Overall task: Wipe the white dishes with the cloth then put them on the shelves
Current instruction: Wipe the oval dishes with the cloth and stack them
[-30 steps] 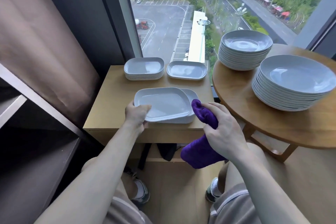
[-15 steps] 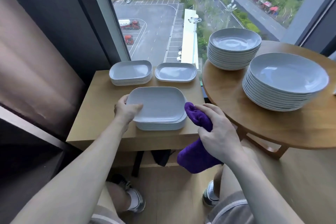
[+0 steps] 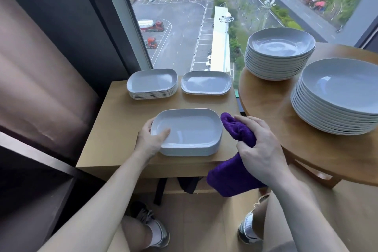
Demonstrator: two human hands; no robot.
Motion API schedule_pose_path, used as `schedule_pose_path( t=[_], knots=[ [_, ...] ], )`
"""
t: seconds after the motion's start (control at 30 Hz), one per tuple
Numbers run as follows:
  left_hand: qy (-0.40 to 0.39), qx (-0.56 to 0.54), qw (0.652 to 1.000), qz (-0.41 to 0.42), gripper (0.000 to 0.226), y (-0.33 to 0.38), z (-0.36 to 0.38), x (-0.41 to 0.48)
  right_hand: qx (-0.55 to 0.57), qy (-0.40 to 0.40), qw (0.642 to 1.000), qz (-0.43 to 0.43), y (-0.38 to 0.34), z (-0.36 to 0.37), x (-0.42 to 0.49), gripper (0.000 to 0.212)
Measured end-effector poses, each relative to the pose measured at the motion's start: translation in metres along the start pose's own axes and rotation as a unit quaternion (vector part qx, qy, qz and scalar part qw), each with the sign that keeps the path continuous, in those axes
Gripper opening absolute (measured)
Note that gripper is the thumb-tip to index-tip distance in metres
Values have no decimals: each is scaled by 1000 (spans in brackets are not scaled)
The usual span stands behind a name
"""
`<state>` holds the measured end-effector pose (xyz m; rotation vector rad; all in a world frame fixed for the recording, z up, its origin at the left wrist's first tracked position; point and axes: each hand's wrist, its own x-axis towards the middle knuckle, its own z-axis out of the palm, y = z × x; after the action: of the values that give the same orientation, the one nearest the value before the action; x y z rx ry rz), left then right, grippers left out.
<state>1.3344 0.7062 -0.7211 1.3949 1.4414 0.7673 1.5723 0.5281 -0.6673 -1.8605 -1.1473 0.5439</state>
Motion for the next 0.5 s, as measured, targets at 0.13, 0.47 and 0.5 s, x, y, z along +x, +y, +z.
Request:
schedule_pose_path(
  t=[0.13, 0.47, 0.5],
  knots=[
    [-13, 35, 999, -14, 49, -2, -3, -6, 18, 8, 1000, 2, 2, -2, 11, 64],
    [-15, 187, 981, 45, 27, 96, 23, 32, 11, -29, 999, 10, -1, -23, 45, 58],
    [-41, 203, 978, 40, 20, 105, 32, 43, 9, -39, 999, 4, -2, -24, 53, 58]
  ],
)
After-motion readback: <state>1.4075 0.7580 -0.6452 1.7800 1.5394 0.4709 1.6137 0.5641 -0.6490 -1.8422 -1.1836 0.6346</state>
